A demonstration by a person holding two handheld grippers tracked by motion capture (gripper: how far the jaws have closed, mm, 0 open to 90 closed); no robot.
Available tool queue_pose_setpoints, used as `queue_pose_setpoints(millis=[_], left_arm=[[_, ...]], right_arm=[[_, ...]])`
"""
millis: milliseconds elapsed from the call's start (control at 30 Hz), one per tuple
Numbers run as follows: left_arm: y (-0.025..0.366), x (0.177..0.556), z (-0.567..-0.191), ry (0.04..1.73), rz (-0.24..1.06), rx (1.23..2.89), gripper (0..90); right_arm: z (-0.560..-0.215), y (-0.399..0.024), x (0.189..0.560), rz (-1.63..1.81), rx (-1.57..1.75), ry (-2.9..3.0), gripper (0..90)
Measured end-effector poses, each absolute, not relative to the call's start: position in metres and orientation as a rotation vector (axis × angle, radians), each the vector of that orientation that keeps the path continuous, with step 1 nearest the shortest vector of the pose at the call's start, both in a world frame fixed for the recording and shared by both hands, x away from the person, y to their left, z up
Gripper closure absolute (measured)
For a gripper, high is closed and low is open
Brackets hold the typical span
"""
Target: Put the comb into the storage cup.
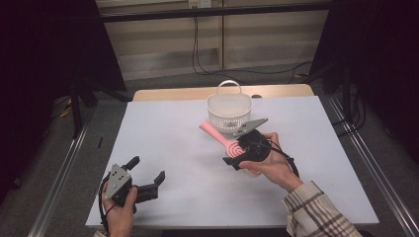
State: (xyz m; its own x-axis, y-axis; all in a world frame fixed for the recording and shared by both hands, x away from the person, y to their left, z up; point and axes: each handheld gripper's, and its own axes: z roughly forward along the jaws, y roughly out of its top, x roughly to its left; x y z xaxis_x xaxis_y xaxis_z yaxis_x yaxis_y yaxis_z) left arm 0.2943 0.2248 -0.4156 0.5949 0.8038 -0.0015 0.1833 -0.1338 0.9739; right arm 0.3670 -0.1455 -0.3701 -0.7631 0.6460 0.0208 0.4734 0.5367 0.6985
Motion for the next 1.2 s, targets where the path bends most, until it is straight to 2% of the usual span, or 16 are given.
queue_pose_setpoints(millis=[367,500,767,1000,1200], left_arm=[[0.208,0.301,-0.410,0.711,0.574,1.755,4.7],[0.205,0.303,-0.409,0.719,0.499,1.788,6.6],[0.192,0.303,-0.406,0.645,0.534,1.809,4.4],[0.178,0.309,-0.398,0.610,0.490,1.815,1.6],[0.165,0.316,-0.392,0.523,0.520,1.892,2.9]], right_arm=[[-0.360,-0.168,0.363,1.062,0.919,2.554,19.2],[-0.357,-0.175,0.361,1.056,0.907,2.576,19.2],[-0.353,-0.184,0.355,1.014,0.857,2.632,19.2],[-0.353,-0.188,0.350,0.984,0.820,2.694,19.2],[-0.351,-0.187,0.348,0.952,0.790,2.727,19.3]])
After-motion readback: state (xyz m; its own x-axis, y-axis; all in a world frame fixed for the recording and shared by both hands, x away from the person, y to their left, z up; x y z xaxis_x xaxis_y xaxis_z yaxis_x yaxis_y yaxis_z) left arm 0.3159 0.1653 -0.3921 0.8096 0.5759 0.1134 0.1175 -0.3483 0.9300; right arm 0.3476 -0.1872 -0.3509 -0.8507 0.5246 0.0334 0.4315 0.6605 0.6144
